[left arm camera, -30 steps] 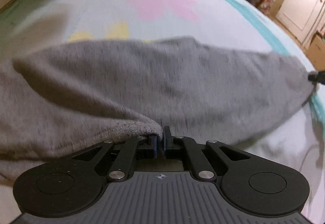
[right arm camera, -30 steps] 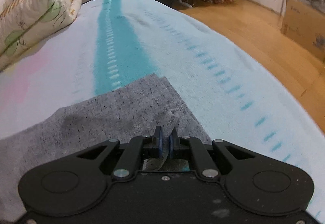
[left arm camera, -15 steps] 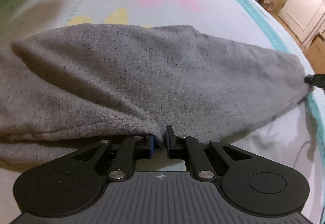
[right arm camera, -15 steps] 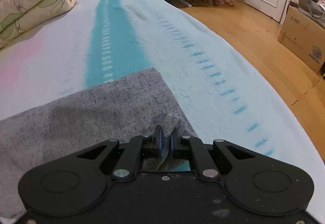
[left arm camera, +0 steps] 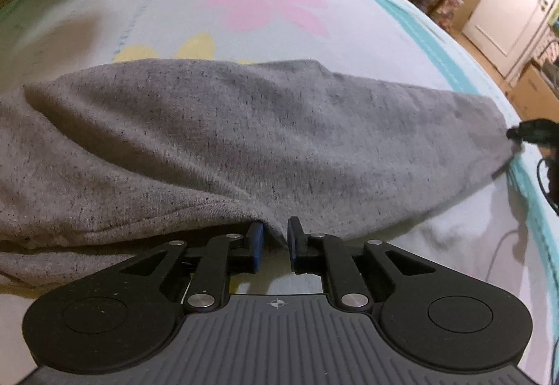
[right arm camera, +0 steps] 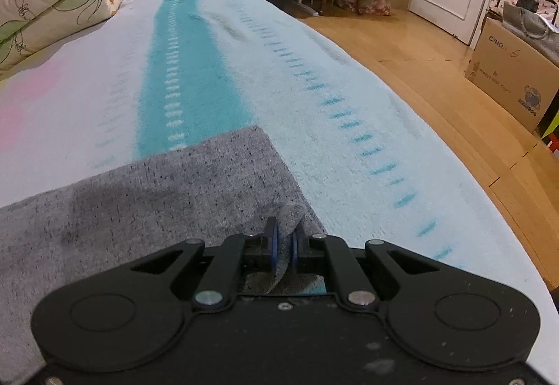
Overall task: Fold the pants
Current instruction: 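Lay the hems on the waistband and open both grippers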
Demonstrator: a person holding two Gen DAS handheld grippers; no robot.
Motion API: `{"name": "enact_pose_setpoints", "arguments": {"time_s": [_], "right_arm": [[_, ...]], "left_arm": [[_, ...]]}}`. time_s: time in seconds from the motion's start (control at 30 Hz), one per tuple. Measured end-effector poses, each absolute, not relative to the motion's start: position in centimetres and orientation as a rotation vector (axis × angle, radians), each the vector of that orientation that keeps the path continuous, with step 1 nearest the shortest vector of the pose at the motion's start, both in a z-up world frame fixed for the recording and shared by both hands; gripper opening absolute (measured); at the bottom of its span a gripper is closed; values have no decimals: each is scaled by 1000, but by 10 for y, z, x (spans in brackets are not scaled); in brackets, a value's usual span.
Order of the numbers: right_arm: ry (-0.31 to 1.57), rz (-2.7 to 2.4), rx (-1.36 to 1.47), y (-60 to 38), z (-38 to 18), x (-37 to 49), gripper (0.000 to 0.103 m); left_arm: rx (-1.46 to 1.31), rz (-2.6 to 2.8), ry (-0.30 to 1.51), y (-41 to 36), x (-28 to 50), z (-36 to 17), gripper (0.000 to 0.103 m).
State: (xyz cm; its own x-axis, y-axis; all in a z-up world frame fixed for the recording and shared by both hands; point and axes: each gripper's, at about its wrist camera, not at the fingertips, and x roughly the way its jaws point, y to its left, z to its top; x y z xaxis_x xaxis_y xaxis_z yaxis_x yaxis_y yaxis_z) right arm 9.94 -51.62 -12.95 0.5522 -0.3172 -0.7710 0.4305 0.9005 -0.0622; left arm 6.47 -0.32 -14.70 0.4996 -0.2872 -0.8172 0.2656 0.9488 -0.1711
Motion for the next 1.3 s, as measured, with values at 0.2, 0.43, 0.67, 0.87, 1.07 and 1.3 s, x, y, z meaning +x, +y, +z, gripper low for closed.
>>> {"name": "enact_pose_setpoints", "arguments": {"time_s": [0.2,0.43,0.67,0.87,1.07,1.3], "right_arm": [[759,-394,142,-509,-88,113,7],[467,-340,235,-509,-28,100,7],[843,-415,208,-523,-120,98,7],[878,-410,174,-522,-133,94,8],[889,-433,177,-523,-129,100,9],[812,-523,118,-513,-109,96,32]], "left_arm": [[-72,-284,752,8,71,-101,9],[-46,-259,439,12,64,-55,9],[54,-313,900,-10,65,-151,9],[75,-335,996,-11,61,-168,9],[121,-367,940,-9,55,-159,10],[272,-299,842,10,59,-151,10]]}}
